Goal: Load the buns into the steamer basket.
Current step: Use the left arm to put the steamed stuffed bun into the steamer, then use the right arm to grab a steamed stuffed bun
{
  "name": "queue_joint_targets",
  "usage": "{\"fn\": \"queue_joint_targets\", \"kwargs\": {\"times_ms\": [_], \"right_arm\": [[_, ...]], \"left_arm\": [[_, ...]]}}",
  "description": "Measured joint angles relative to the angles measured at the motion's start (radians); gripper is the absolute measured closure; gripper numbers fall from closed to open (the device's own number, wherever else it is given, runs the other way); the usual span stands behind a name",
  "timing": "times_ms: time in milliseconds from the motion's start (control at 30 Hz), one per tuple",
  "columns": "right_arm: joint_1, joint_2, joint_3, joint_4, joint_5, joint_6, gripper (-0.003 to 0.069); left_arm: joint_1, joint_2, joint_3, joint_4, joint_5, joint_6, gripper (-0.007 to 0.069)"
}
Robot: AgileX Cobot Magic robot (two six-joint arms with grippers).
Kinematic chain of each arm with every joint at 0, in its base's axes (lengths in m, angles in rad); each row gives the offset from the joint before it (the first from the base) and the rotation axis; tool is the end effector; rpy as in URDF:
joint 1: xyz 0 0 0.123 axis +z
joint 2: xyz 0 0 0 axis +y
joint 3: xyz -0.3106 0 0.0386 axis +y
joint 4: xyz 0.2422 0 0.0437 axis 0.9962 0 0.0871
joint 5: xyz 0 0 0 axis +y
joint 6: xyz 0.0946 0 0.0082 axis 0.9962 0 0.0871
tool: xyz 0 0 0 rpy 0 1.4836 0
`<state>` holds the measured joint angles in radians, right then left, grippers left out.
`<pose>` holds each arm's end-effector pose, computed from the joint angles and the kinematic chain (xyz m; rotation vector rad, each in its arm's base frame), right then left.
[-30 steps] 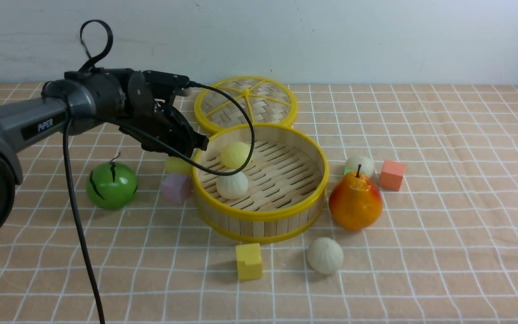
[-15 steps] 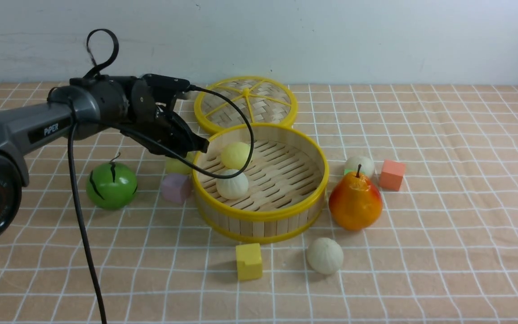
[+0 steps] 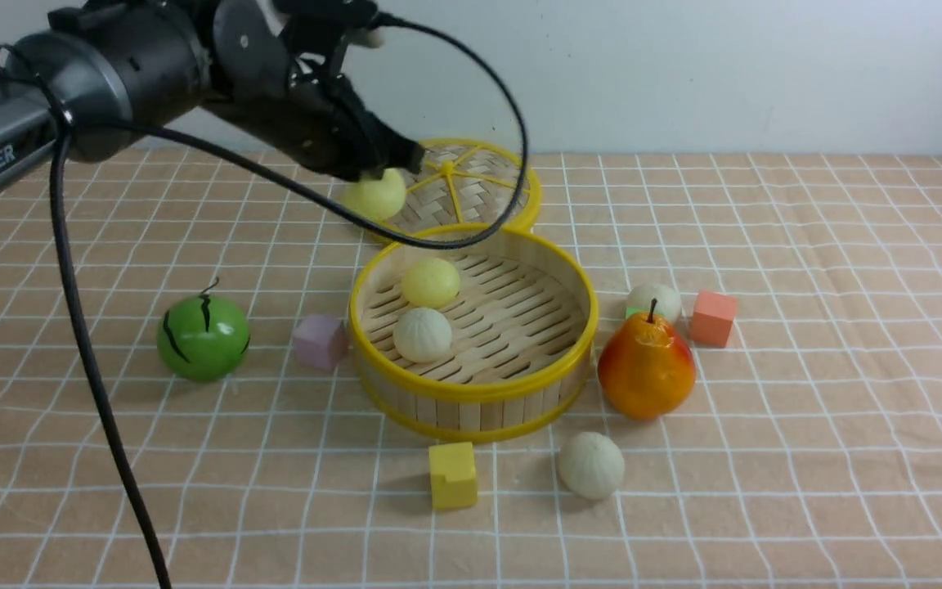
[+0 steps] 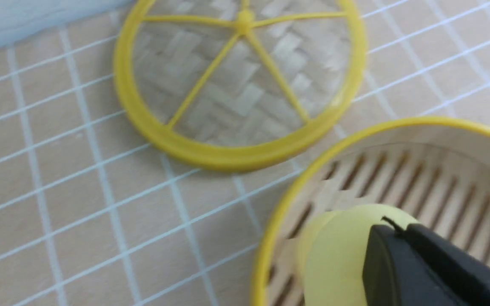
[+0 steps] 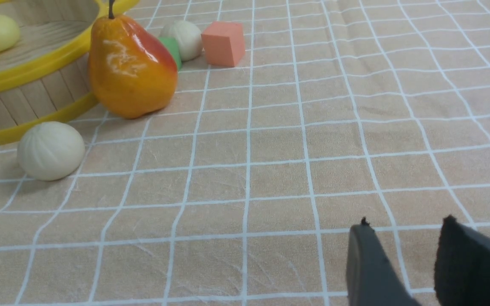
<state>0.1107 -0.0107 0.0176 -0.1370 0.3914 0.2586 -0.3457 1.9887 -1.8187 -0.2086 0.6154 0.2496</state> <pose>0.0223 -0.0025 0.1715 0.0557 1.8790 0.1177 0.4480 -0.1734 0.3334 0.5400 2.2026 -0.2775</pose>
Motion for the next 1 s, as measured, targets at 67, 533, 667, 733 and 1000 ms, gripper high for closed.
{"fn": "queue_joint_targets", "kwargs": {"times_ms": [67, 533, 667, 733, 1000], "right_arm": [[0.000, 0.000, 0.000, 0.000, 0.000, 0.000, 0.0420], [0.000, 0.000, 0.000, 0.000, 0.000, 0.000, 0.0420], [0.000, 0.000, 0.000, 0.000, 0.000, 0.000, 0.0420], [0.000, 0.000, 0.000, 0.000, 0.000, 0.000, 0.0420], [0.000, 0.000, 0.000, 0.000, 0.000, 0.000, 0.0420]], "left_arm": [[-0.020, 0.007, 0.000, -0.026, 0.000, 0.027, 0.0638], [-0.091, 0.227, 0.003, -0.058, -0.300, 0.117, 0.0553], [-0.091, 0.239, 0.003, -0.058, -0.319, 0.118, 0.0403], [-0.091, 0.239, 0.003, -0.058, -0.323, 0.118, 0.0333], [-0.091, 0.179, 0.003, -0.097, -0.307, 0.118, 0.0200]]}}
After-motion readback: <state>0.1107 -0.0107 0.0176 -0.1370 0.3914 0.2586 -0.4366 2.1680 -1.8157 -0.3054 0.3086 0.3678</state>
